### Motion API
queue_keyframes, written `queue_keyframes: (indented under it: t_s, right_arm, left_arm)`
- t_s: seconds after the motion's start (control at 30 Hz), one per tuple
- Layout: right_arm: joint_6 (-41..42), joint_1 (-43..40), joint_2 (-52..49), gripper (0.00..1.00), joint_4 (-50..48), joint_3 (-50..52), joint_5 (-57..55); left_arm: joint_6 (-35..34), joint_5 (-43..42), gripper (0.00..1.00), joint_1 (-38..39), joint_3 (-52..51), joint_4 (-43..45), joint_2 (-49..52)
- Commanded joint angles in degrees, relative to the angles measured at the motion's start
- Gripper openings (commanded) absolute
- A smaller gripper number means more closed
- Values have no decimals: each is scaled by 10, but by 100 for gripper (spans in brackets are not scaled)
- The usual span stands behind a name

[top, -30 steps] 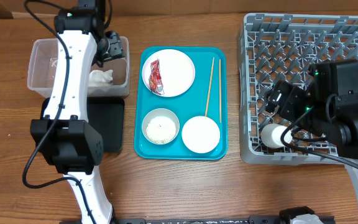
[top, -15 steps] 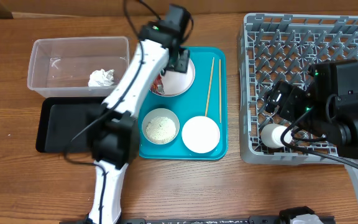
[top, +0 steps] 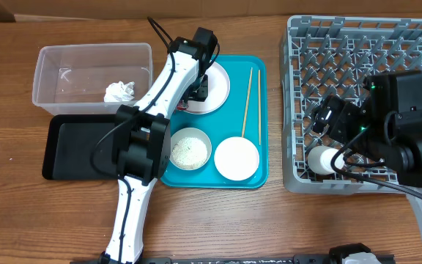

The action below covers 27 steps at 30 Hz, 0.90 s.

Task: Sort waste into correct bins and load items into the dishwasher
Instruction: 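Grasp the red wrapper on the plate with the left gripper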

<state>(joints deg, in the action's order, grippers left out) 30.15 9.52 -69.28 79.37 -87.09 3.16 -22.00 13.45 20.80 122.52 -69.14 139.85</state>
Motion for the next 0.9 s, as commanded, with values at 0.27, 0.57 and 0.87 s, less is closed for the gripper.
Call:
queue_keyframes:
  t_s: [0.27, 0.57, 0.87]
  right_arm:
    - [-1, 1, 2, 96, 1, -6, 0]
    - [-1, 1, 2, 96, 5, -6, 0]
    - [-2, 1, 2, 96, 5, -6, 0]
  left_arm:
    - [1, 27, 62, -2, 46, -21, -19]
    - [1, 5, 25, -2, 2, -9, 33]
    - [1, -26, 4, -11, 105, -73, -15]
